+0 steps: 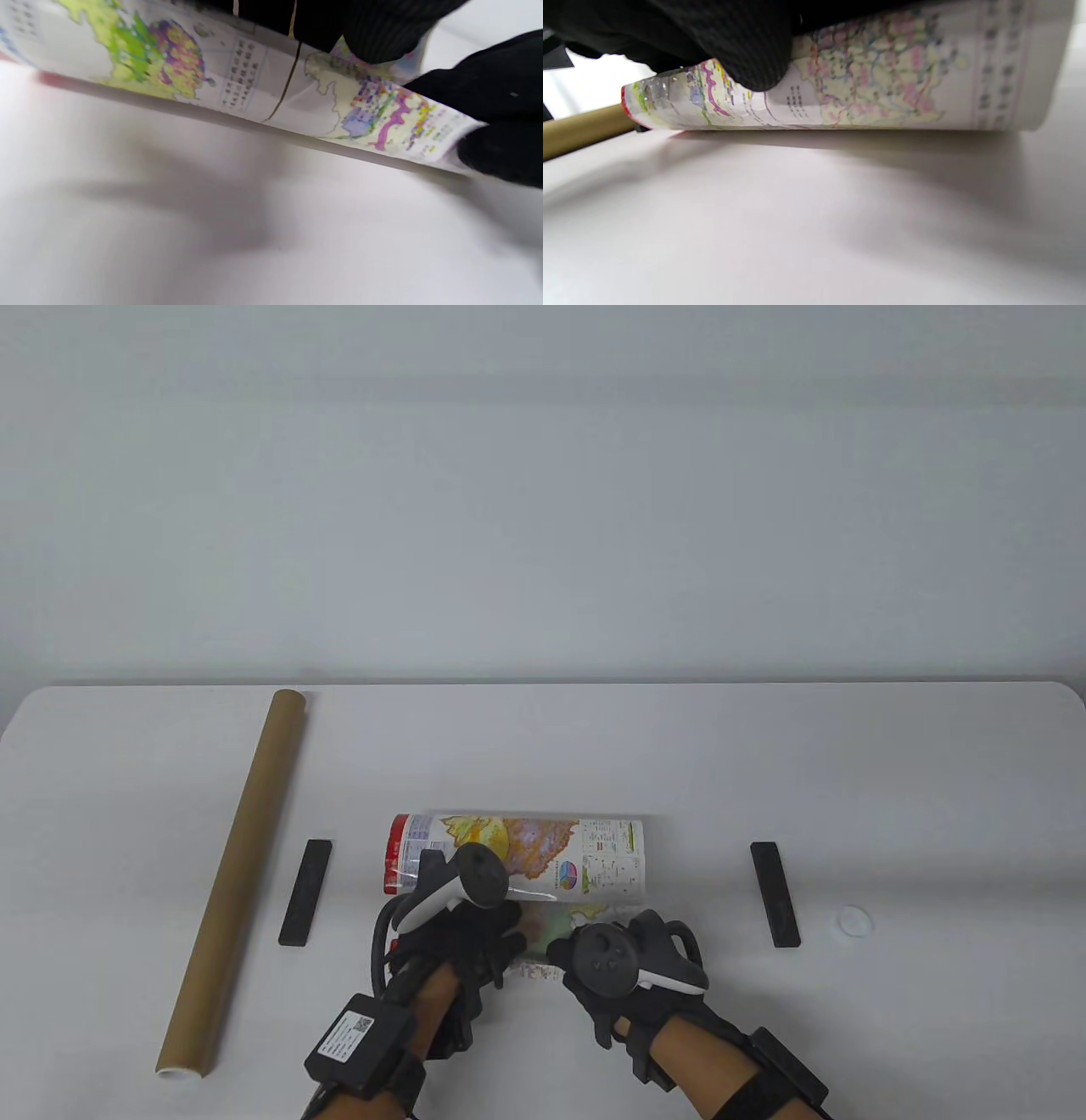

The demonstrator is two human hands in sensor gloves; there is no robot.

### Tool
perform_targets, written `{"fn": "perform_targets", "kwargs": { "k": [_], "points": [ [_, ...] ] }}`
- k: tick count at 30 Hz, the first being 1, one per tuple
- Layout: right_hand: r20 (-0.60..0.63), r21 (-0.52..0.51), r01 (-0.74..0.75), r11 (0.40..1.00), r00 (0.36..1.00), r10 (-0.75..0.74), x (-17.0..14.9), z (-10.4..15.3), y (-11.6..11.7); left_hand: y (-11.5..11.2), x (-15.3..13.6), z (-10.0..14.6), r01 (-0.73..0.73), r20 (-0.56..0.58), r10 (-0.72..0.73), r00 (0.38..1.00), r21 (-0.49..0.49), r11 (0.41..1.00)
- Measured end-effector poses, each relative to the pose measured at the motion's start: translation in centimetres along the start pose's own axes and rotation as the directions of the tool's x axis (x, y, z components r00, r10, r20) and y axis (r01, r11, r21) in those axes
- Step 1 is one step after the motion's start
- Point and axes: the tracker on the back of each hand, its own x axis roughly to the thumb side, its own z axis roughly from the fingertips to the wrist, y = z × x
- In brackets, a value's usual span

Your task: Roll up map and store in mailing tube

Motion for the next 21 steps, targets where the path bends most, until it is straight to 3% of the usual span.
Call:
{"fn": "perform_targets", "kwargs": {
  "k": [7,10,16,21],
  "points": [
    [-0.028,-0.096,0.171,0.981,0.984,-0.174,-2.0,0.6,-2.2,-0.3,1.9,3.5,0.205,0.038,-0.217,0.975,0.208,0.956],
    [-0.008,-0.134,0.186,0.973,0.982,-0.189,-2.1,1.0,-3.0,-0.3,2.0,4.0,0.225,0.051,-0.251,0.967,0.303,0.926],
    [0.029,-0.211,-0.016,0.977,0.999,0.022,-0.5,2.3,-5.0,-0.1,2.1,5.1,0.124,0.167,-0.21,0.963,0.417,0.9],
    [-0.007,-0.221,-0.176,0.959,0.984,0.179,0.5,2.4,-5.2,-0.2,3.0,5.7,0.18,0.143,-0.281,0.949,0.486,0.855]
  ]
}}
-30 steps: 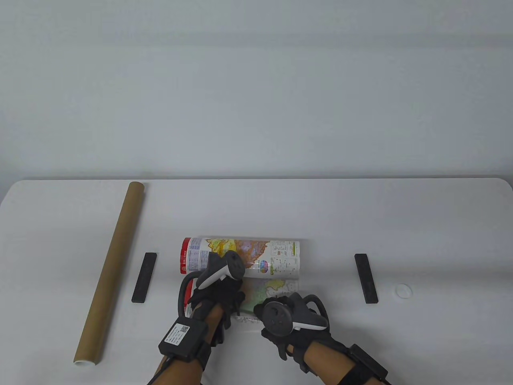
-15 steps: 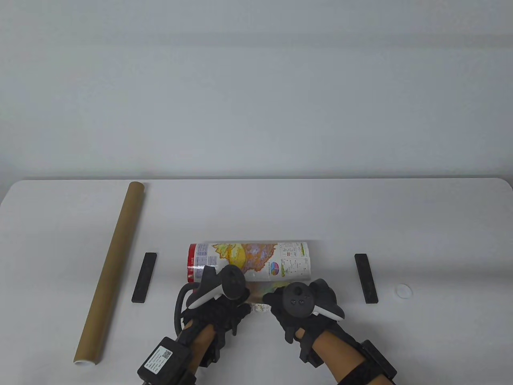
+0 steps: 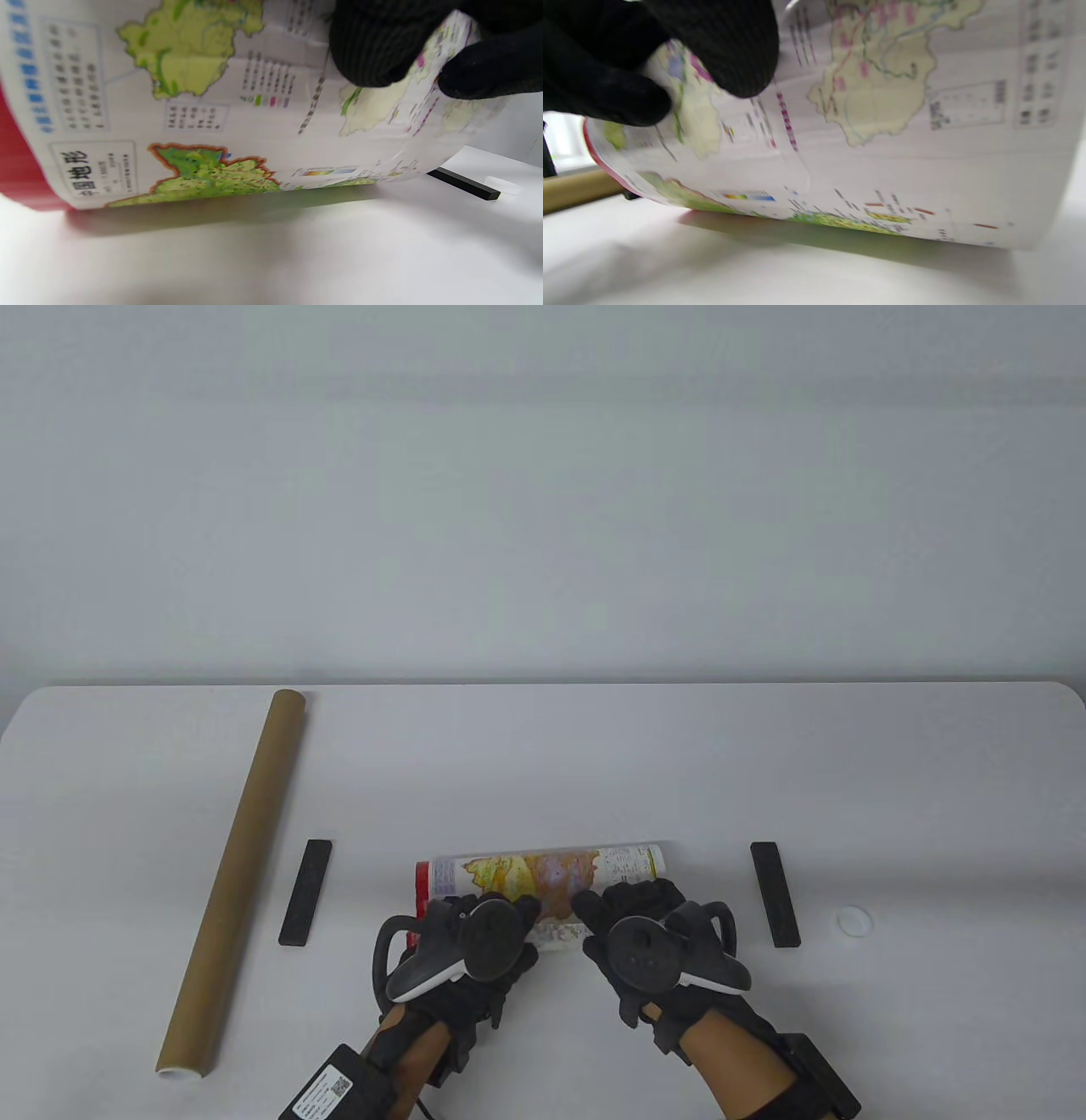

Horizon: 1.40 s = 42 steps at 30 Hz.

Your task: Roll up map and store in mailing tube

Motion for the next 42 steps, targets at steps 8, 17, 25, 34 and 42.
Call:
{"fn": "perform_targets", "kwargs": {
  "k": [8,17,25,34,42],
  "points": [
    [0.005,0.05,-0.001,0.999,1.0,0.001,0.6,-0.3,-0.3,0.3,0.7,-0.1,0.015,-0.056,-0.02,0.998,-0.096,0.995],
    [-0.024,0.167,0.093,0.982,0.996,-0.09,0.3,-0.8,0.8,0.5,2.0,0.3,0.189,-0.102,-0.2,0.975,-0.105,0.976],
    [-0.041,0.161,0.261,0.952,0.965,-0.258,-0.9,-0.6,0.6,1.0,2.5,0.7,0.201,-0.088,-0.195,0.977,0.07,0.977],
    [0.053,-0.025,-0.156,0.987,0.986,0.157,1.9,0.4,-0.7,-0.1,0.1,-0.6,-0.082,-0.12,0.076,0.99,-0.05,0.995],
    [0.008,0.04,-0.124,0.991,0.992,0.124,1.1,-0.4,0.5,0.0,1.2,-0.1,0.06,-0.079,-0.059,0.995,0.006,0.998]
  ]
}}
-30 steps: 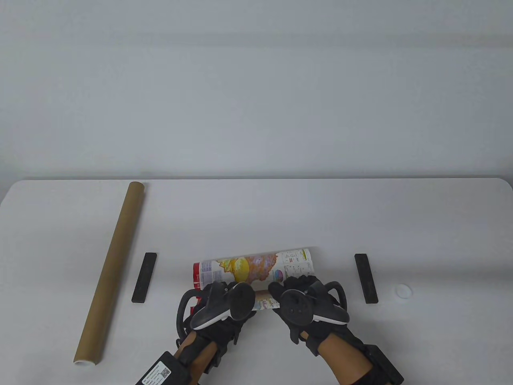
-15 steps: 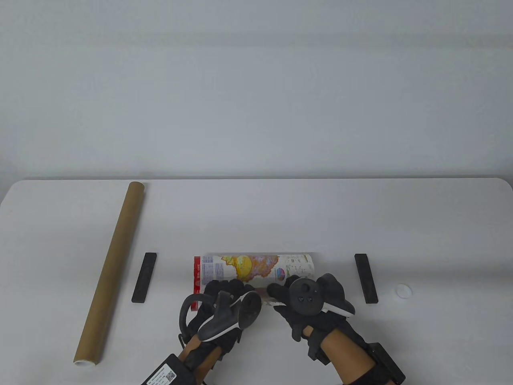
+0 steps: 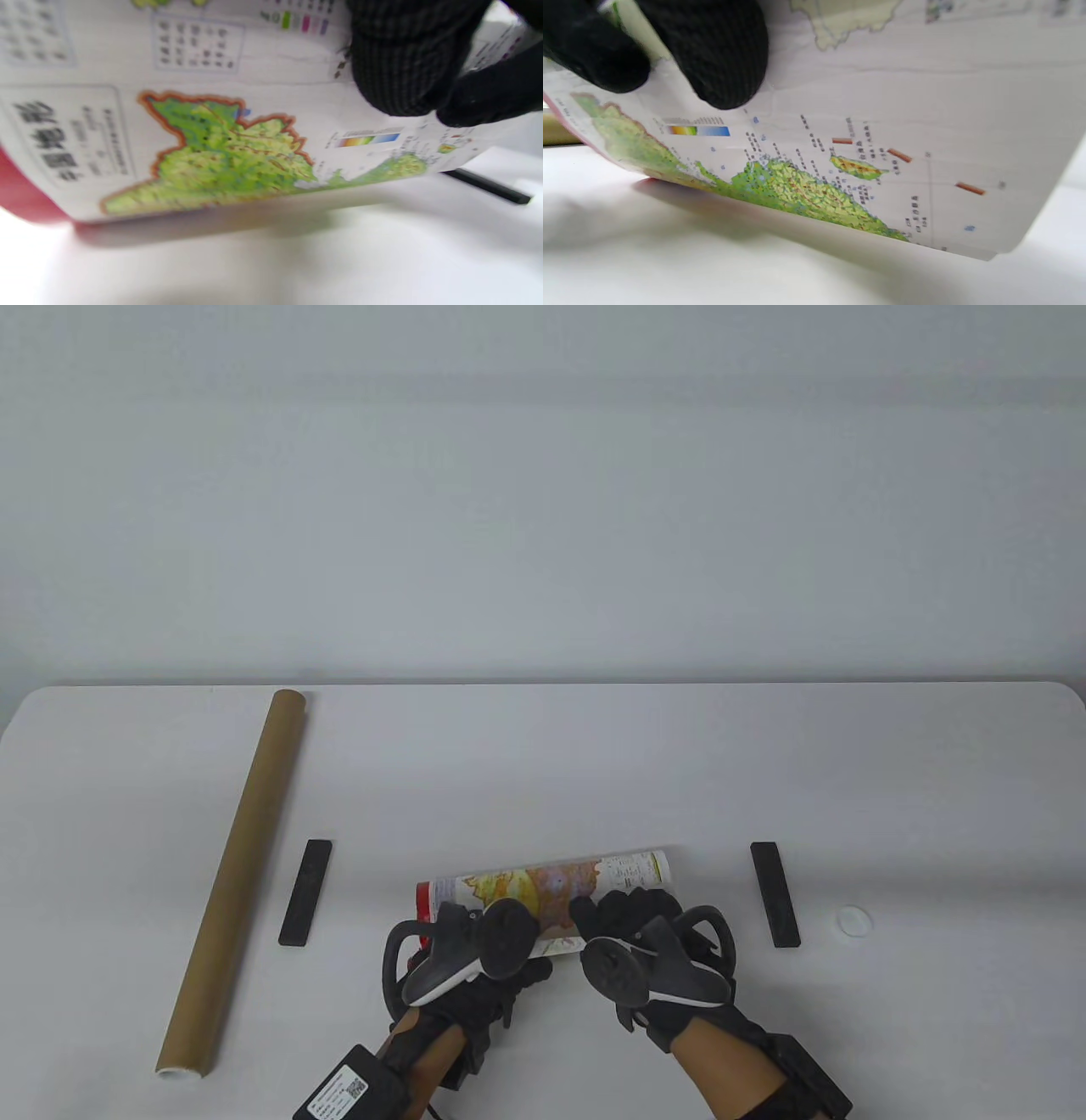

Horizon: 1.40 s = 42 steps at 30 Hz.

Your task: Roll up map and store in mailing tube

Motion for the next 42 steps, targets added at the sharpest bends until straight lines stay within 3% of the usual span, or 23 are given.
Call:
{"fn": "perform_targets", "kwargs": {
  "k": [4,10,15,19,22,25,30,34,39,42],
  "points": [
    [-0.048,0.057,0.123,0.991,0.992,-0.12,-1.1,-0.3,0.3,0.8,1.2,1.1,0.198,-0.036,-0.195,0.98,0.125,0.972],
    [-0.057,0.082,0.311,0.947,0.95,-0.308,-2.1,-0.3,0.3,0.5,1.0,1.1,0.165,-0.012,-0.165,0.986,0.162,0.973],
    [0.01,0.004,0.143,0.99,0.99,-0.143,-0.8,0.3,-0.7,0.5,0.3,0.7,0.12,-0.037,-0.116,0.993,0.131,0.984],
    [0.048,-0.037,-0.056,0.998,0.997,0.057,0.8,0.7,-1.2,0.1,-0.9,0.0,-0.067,-0.057,0.065,0.996,-0.019,0.998],
    [0.039,-0.099,-0.145,0.984,0.988,0.149,1.3,0.9,-1.2,-0.2,-1.7,-0.2,-0.225,-0.082,0.216,0.973,-0.124,0.967],
    [0.02,-0.133,-0.199,0.971,0.979,0.204,1.4,0.9,-1.2,-0.3,-1.7,-0.2,-0.287,-0.078,0.278,0.957,-0.161,0.944],
    [0.007,-0.052,-0.074,0.996,0.997,0.075,0.8,0.4,-0.8,0.0,-0.5,0.3,-0.099,-0.051,0.096,0.994,-0.059,0.993],
    [-0.033,0.007,0.107,0.994,0.994,-0.107,-0.5,0.0,-0.4,0.7,0.9,1.3,0.096,-0.057,-0.091,0.994,0.1,0.99],
    [-0.071,0.061,0.315,0.947,0.948,-0.311,-1.6,-0.2,-0.1,1.1,1.7,2.0,0.159,-0.019,-0.159,0.987,0.239,0.958],
    [-0.054,0.079,0.334,0.939,0.942,-0.33,-1.9,-0.2,0.1,1.0,1.7,1.8,0.195,0.009,-0.202,0.979,0.224,0.955]
  ]
}}
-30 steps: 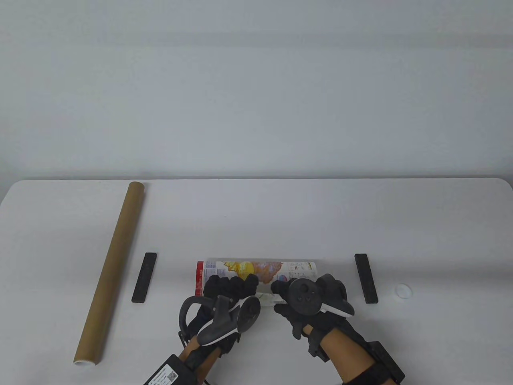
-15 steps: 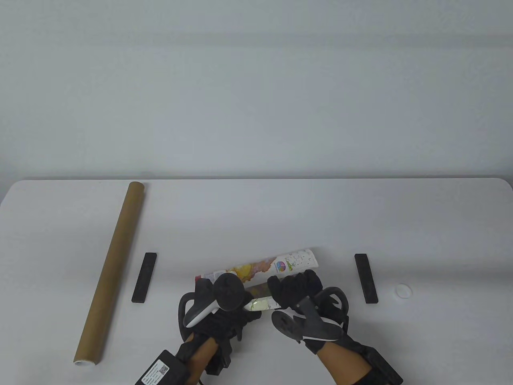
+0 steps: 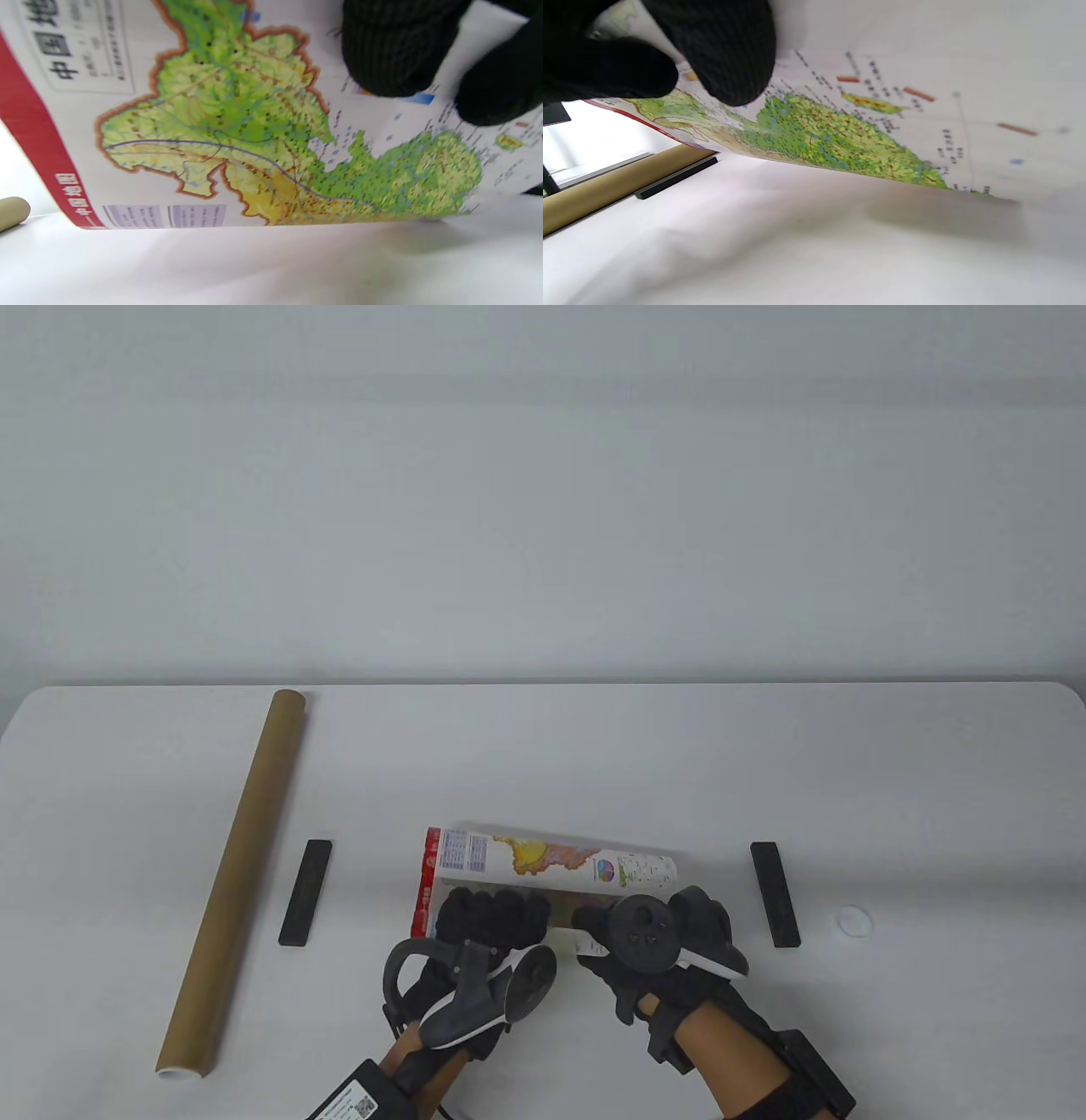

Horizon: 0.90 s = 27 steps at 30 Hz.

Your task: Roll up map and store in mailing tube

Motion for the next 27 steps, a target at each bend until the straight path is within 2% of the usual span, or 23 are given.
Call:
{"fn": "perform_targets", "kwargs": {
  "k": [3,7,9,13,18,21,22,27],
  "points": [
    [0.011,-0.037,-0.078,0.996,0.997,0.078,0.4,0.2,-0.1,-0.1,0.0,-0.1,-0.002,-0.017,0.002,1.0,-0.008,1.0],
    [0.031,-0.101,-0.171,0.98,0.984,0.175,1.2,0.7,-0.3,-0.3,-0.5,-0.4,-0.082,-0.047,0.08,0.996,-0.057,0.995],
    [0.041,-0.147,-0.27,0.951,0.959,0.279,2.0,1.0,-0.5,-0.6,-0.9,-0.6,-0.141,-0.07,0.134,0.988,-0.096,0.985],
    [0.071,-0.237,-0.342,0.909,0.927,0.367,3.1,1.6,-0.8,-0.7,-1.7,-0.9,-0.219,-0.103,0.207,0.973,-0.124,0.968],
    [0.064,-0.269,-0.417,0.868,0.892,0.448,3.7,1.9,-0.7,-1.1,-2.7,-1.2,-0.38,-0.16,0.353,0.922,-0.194,0.904],
    [0.035,-0.296,-0.489,0.82,0.853,0.521,3.9,1.8,-0.4,-1.4,-2.7,-1.2,-0.429,-0.153,0.404,0.902,-0.209,0.879],
    [0.025,-0.281,-0.504,0.817,0.847,0.531,3.9,1.7,-0.4,-1.4,-2.6,-1.2,-0.424,-0.135,0.403,0.905,-0.2,0.883],
    [0.009,-0.198,-0.422,0.885,0.902,0.432,3.1,1.0,-0.2,-0.9,-1.4,-0.7,-0.212,-0.033,0.21,0.977,-0.104,0.972]
  ]
}}
